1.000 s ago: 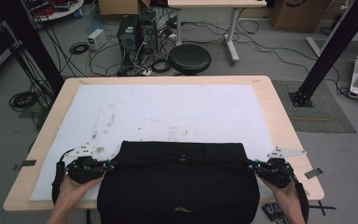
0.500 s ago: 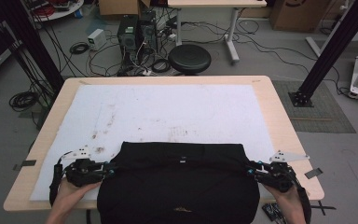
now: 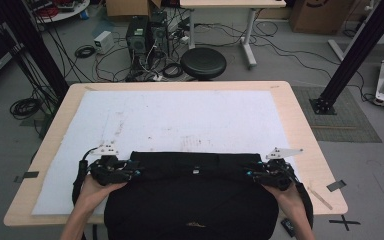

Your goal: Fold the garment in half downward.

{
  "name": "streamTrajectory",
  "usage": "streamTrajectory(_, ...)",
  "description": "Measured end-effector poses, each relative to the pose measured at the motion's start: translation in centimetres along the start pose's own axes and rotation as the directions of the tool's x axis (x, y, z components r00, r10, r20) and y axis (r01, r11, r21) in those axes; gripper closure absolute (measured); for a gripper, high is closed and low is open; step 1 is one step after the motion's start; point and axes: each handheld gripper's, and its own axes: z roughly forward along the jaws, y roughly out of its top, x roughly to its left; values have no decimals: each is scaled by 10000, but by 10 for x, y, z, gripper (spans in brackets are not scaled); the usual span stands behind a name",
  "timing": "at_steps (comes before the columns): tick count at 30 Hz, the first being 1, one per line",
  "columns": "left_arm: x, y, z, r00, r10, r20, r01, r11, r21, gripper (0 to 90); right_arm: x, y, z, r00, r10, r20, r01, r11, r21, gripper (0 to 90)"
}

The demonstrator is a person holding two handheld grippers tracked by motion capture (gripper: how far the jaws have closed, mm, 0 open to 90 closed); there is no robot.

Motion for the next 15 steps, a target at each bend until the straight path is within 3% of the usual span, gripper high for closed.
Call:
streamTrajectory(1,0,0,0,10000,0,0,0,10000,0,685,1,-1,1,10000,7,-83,-7,10000,-16,667)
streamTrajectory(2,-3,-1,4,9992,390,44,-391,9989,264,685,1,-1,1,10000,7,-83,-7,10000,-16,711)
streamTrajectory(3,-4,-2,4,9990,432,71,-434,9988,222,847,4,-3,-2,9994,-190,-288,189,9998,-37,822)
streamTrajectory(6,-6,-4,0,9986,488,209,-491,9987,115,856,6,-6,-8,9986,-266,-464,260,9996,-132,851)
streamTrajectory(9,-13,-14,-10,9952,605,768,-602,9982,-66,856,9,-17,-20,9952,-329,-926,305,9992,-270,866)
streamTrajectory(12,-21,-24,-14,9914,764,1061,-785,9968,160,855,12,-23,-23,9937,-428,-1037,410,9990,-194,869)
streamTrajectory(15,-25,-30,-13,9921,751,1008,-797,9959,417,854,16,-33,-25,9930,-496,-1071,509,9987,99,870)
